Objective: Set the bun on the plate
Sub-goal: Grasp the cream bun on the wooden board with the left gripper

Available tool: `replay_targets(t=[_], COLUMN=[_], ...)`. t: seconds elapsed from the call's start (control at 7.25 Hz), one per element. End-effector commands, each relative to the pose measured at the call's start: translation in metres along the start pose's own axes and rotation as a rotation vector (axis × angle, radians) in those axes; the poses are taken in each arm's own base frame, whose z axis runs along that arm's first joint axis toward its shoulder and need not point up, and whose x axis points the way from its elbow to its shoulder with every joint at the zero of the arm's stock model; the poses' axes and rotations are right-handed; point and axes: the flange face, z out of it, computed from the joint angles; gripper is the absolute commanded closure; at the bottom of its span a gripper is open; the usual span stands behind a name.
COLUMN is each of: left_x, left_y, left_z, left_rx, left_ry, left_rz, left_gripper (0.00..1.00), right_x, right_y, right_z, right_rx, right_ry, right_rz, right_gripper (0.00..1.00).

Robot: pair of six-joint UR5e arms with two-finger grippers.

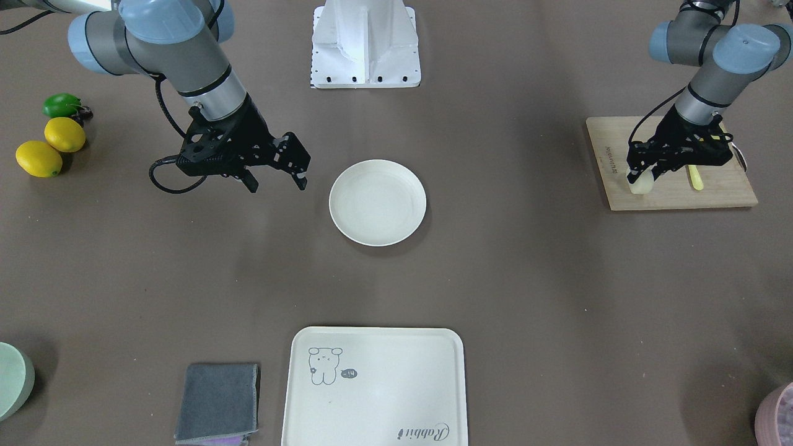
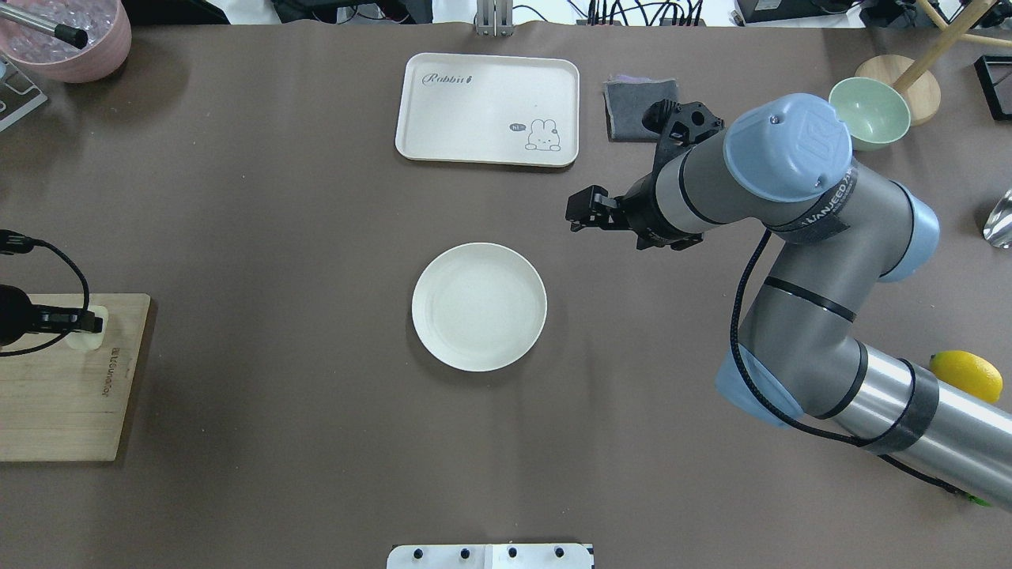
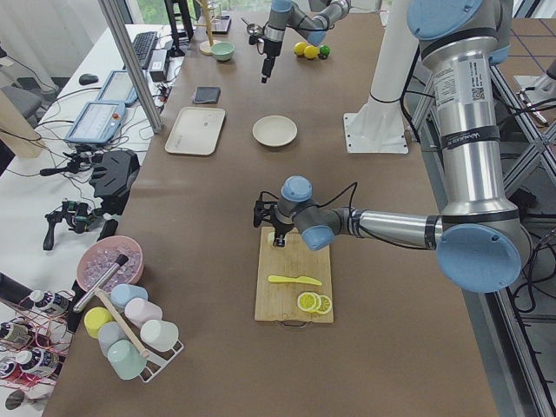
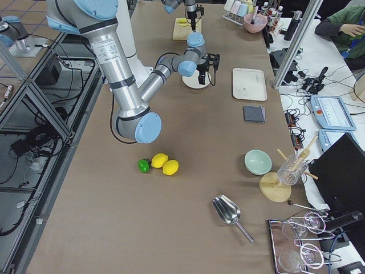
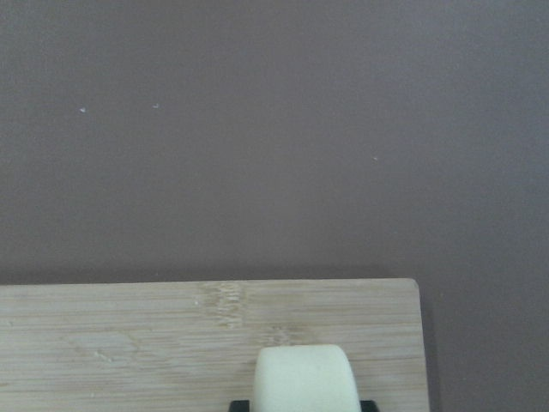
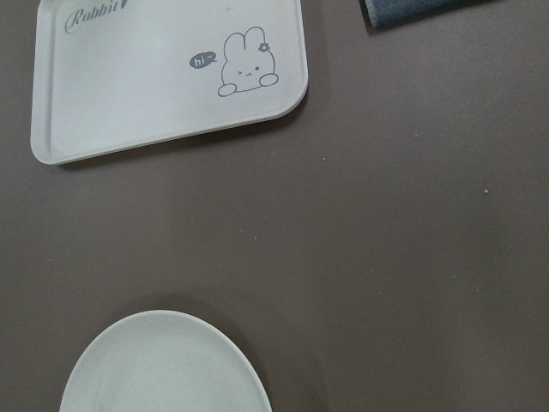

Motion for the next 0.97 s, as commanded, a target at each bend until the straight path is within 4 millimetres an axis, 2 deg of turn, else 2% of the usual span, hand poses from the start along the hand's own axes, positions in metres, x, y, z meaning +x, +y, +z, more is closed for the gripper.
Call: replay_targets(t=[0.0, 0.41, 0.69, 0.83], left_x=[0.005, 0.021, 0.011, 0.011], left_y=[-0.003, -0.006, -0.022, -0.023], left_z=[-0.001, -0.013, -0.033, -0.033], left_rx=[0.005, -0.007, 0.003, 0.005], left_ry=[0.007, 0.044, 0.073, 0.073], left_rz=[0.004, 0.013, -0.019, -0.021], left_gripper=[0.92, 0.91, 0.87, 0.84], right_x=[0.0, 0.0, 0.0, 0.001], right_y=[0.0, 0.0, 0.0, -0.001], right_z=[0.0, 0.0, 0.0, 0.0], right_rx=[0.0, 0.0, -0.002, -0.001], right_ry=[0.001, 0.001, 0.001, 0.002], right_rz=[0.0, 0.0, 0.0, 0.002], right_gripper=[0.0, 0.0, 0.0, 0.0])
